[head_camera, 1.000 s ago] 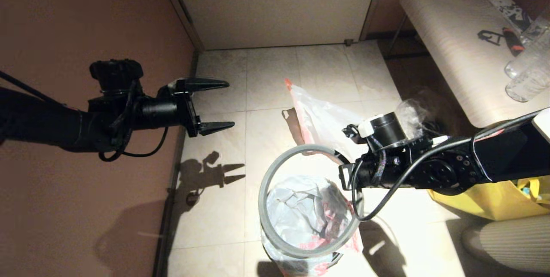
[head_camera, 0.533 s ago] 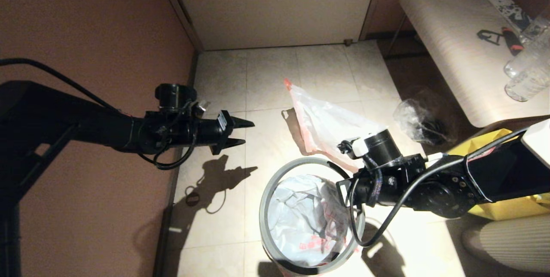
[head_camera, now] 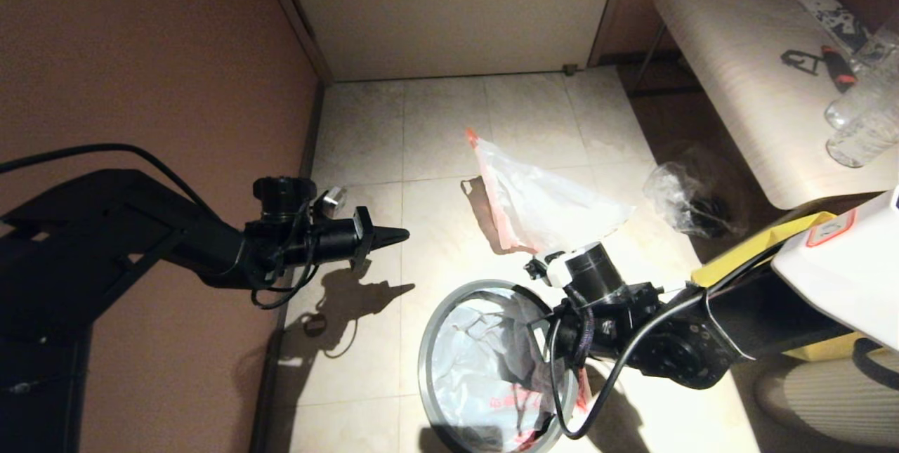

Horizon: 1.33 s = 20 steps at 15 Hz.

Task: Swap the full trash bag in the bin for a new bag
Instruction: Place the trash can ring on the trash can

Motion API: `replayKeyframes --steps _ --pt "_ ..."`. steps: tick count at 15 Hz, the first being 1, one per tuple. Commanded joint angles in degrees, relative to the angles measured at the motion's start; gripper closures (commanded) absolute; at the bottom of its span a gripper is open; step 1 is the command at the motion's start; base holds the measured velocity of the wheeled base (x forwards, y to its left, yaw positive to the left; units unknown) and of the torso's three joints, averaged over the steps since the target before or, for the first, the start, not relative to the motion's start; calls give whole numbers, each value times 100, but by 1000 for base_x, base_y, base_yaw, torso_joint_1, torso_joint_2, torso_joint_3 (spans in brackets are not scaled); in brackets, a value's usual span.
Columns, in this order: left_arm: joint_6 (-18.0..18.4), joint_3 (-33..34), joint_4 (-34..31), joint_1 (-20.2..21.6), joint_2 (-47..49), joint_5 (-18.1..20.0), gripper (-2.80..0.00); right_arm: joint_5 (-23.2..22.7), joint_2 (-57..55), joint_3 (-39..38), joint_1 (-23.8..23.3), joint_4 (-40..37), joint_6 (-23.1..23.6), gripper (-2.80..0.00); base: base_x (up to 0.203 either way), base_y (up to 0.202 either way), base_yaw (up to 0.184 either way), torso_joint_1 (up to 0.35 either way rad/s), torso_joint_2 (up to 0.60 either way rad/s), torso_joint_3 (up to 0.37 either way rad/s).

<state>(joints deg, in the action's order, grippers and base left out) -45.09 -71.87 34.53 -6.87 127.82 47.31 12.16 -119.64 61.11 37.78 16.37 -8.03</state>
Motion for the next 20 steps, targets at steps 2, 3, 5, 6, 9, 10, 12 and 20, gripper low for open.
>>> replayKeyframes --steps 2,3,5,6,9,10,12,20 --pt "-34 200 434 -16 93 -214 0 91 -450 -25 14 248 58 0 0 0 0 0 0 0" --pt "-43 236 555 -16 102 -214 0 99 -563 -21 -44 389 120 0 0 0 0 0 0 0" --pt "-35 244 555 -51 108 -214 0 109 -511 -35 -309 542 309 0 0 0 0 0 0 0" --pt "-35 244 555 -51 111 -214 0 88 -435 -82 -360 540 318 0 0 0 0 0 0 0" --pt "-35 226 555 -60 129 -214 0 67 -409 -200 -421 563 332 0 0 0 0 0 0 0" --pt "-35 226 555 -60 129 -214 0 76 -411 -214 -438 569 337 0 0 0 0 0 0 0" --pt "-40 225 555 -60 129 -214 0 78 -441 -231 -429 590 337 0 0 0 0 0 0 0" --pt "-43 216 555 -60 138 -214 0 338 -983 -179 -455 1052 624 0 0 0 0 0 0 0"
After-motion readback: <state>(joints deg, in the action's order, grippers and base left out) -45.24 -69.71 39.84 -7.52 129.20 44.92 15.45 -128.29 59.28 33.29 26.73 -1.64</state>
